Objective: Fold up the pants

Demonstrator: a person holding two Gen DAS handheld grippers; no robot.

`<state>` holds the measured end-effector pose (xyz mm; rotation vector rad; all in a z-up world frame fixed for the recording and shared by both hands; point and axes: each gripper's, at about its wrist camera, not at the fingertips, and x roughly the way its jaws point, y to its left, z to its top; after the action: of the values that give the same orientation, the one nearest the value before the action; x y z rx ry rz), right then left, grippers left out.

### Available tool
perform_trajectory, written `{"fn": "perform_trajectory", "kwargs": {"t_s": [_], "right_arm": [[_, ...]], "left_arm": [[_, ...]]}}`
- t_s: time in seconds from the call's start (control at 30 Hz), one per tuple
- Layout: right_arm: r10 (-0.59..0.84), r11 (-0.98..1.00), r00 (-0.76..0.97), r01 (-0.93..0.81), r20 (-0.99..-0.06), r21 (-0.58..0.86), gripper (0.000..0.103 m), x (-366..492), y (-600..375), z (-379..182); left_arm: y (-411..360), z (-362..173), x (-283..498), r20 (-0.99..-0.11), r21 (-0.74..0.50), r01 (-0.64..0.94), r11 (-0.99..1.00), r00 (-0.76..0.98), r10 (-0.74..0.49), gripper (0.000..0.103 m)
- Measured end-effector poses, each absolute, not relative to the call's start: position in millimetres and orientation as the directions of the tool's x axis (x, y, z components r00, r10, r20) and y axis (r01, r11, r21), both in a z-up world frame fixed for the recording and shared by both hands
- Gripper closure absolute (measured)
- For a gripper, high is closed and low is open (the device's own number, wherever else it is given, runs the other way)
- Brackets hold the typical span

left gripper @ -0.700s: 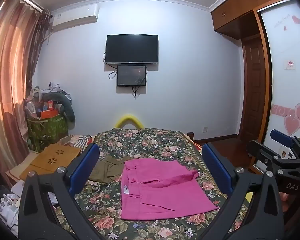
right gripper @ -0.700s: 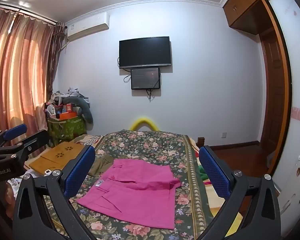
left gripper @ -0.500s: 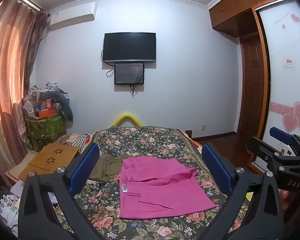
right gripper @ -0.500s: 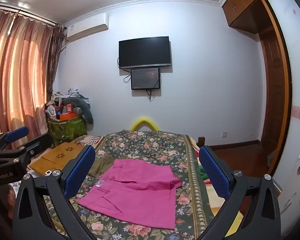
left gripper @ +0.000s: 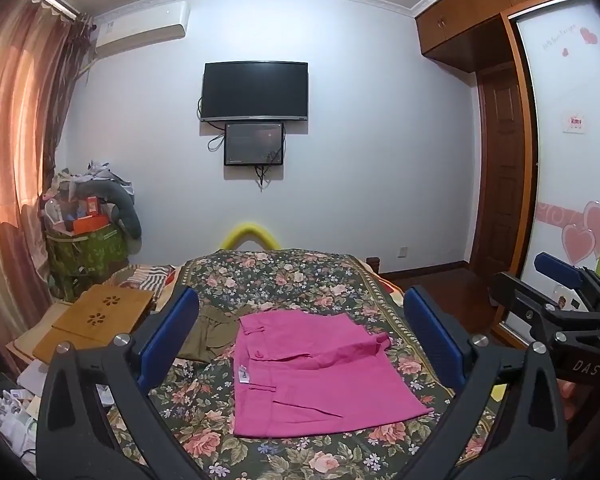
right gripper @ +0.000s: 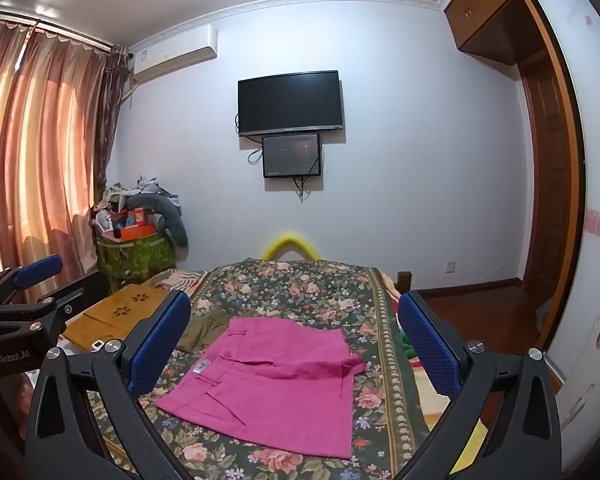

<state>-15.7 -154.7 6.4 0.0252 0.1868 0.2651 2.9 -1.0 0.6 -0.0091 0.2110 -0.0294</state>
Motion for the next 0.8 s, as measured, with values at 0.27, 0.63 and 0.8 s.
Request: {"fn": "perform_trajectory", "kwargs": {"t_s": [0.27,0.63,0.8], "right_arm": [[0.263,0.965,0.947,-0.258,-0.182,0.051,0.000,-13.7,-155.4,6.5],[0.264,0.965,0.947,-0.258,-0.184,0.053,0.000,-14.2,-155.5,6.7],[0.263,0.965,0.947,-0.258,-0.183,0.052,0.000,-11.5,-157.8,2.4]], "left_arm": [[-0.3,0.6,4.9,-0.210,-0.017,0.023,1.000,0.977,-0.027,0.000],[2.1,-0.2,6.4,-0.213,-0.028,0.019,0.999,0.977,-0.024,0.000],[2.4,0.9,7.1,-0.212,-0.033,0.015,0.999,0.977,-0.022,0.000]]}}
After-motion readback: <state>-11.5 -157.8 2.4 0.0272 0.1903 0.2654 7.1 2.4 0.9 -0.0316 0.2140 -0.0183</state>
